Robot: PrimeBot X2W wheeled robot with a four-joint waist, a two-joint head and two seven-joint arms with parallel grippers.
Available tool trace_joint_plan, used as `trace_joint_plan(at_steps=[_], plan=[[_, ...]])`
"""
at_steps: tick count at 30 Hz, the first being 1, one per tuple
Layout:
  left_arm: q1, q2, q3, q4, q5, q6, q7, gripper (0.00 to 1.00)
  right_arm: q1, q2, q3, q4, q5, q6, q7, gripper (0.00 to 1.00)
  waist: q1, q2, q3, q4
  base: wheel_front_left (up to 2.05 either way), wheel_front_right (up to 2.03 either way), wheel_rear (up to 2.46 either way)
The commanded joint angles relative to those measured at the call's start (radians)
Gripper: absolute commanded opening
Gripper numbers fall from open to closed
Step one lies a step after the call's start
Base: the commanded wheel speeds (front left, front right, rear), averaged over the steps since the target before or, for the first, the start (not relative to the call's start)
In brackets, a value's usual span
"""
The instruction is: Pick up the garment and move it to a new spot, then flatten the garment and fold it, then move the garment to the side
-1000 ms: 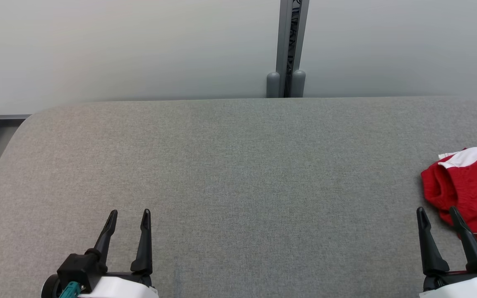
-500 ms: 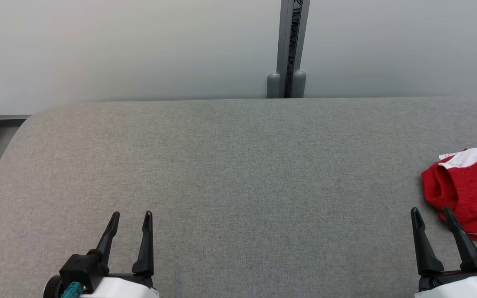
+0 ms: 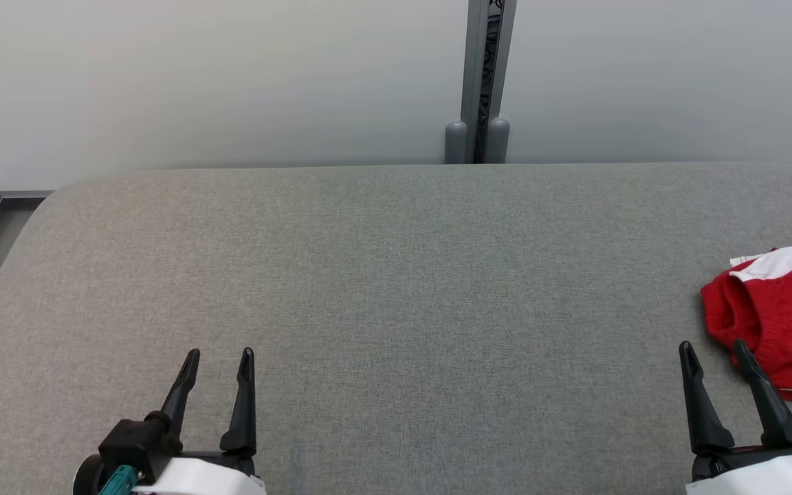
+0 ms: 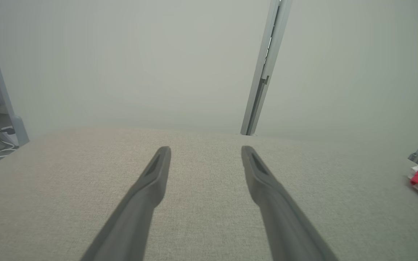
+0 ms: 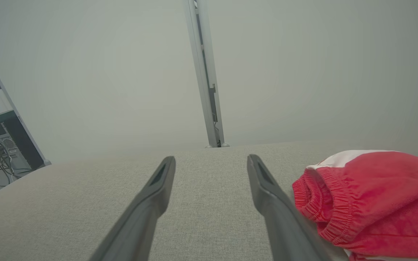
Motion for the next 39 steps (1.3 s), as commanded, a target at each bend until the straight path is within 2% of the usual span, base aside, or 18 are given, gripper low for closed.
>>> trace_joint_plan(at_steps=[1,6,7,12,22,39], plan=[[-0.009,0.003,0.003,0.001,-0.004,-0.003,-0.004,1.0,-0.004,0.001,-0.002,-0.003,0.006,0.0,-0.001,1.0,0.0,-0.0001,0.0,-0.001,0.0,0.0,0.0],[-0.011,0.003,0.0,0.001,-0.012,0.0,-0.004,1.0,-0.003,0.002,0.002,-0.004,0.008,0.0,0.002,1.0,0.0,-0.0001,0.001,-0.002,0.0,0.0,0.0],[-0.001,0.0,-0.002,0.002,-0.01,0.0,0.0,0.0,0.0,0.003,0.004,-0.001,0.0,0.0,0.003,0.0,0.0,-0.0001,0.001,-0.002,0.0,0.0,0.0],[0.025,-0.005,-0.009,0.041,-0.024,-0.001,0.007,0.0,0.019,0.026,0.007,0.035,0.01,0.0,0.009,0.0,0.0,-0.0001,0.001,-0.002,0.0,0.0,0.0],[-0.013,-0.004,-0.013,0.056,-0.21,-0.012,0.035,0.0,-0.005,0.028,-0.038,0.051,0.189,0.0,0.067,0.0,0.0,-0.0001,0.001,-0.007,0.0,0.0,0.0],[-0.068,-0.003,-0.02,0.08,-0.466,-0.029,0.073,0.0,-0.039,0.033,-0.103,0.076,0.429,0.0,0.149,0.0,0.0,-0.0001,0.003,-0.014,0.0,0.0,0.0]])
